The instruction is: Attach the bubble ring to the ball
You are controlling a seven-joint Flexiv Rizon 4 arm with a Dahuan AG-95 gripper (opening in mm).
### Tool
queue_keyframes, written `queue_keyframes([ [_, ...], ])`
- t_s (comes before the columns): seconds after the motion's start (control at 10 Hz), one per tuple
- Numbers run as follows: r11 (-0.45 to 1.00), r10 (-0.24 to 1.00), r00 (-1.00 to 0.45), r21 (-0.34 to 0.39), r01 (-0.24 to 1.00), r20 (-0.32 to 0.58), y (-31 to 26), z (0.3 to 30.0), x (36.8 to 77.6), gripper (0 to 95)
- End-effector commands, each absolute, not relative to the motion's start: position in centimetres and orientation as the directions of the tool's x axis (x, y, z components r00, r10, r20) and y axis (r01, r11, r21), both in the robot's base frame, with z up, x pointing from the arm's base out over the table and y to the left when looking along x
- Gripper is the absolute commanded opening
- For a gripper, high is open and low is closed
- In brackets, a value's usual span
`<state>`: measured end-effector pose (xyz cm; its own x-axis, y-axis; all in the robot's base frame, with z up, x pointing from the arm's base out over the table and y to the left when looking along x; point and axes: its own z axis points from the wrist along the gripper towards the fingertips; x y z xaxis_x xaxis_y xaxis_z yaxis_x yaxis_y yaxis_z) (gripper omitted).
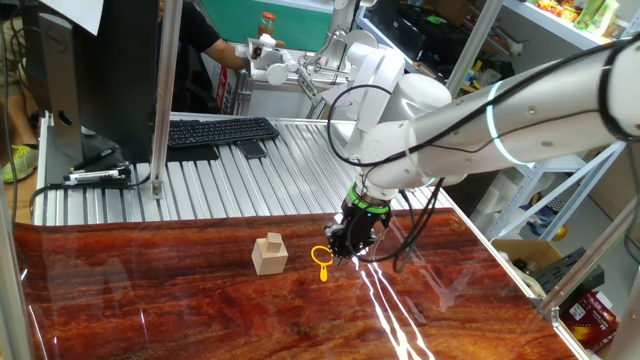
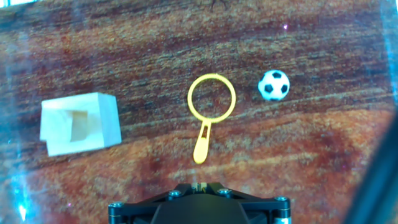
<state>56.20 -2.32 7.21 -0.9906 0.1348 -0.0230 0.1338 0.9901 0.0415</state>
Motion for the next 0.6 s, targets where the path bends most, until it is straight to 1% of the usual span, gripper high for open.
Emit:
queue_keyframes([
  [0.1, 0.99, 0.134, -0.991, 0.043, 0.133, -0.021, -2.6, 6.9, 56.7, 0.0],
  [0.4, 0.99, 0.133, -0.991, 0.043, 0.132, -0.027, -2.8, 6.0, 57.2, 0.0],
  [0.6, 0.991, 0.128, -0.992, 0.044, 0.127, -0.021, -3.1, 6.1, 57.8, 0.0],
])
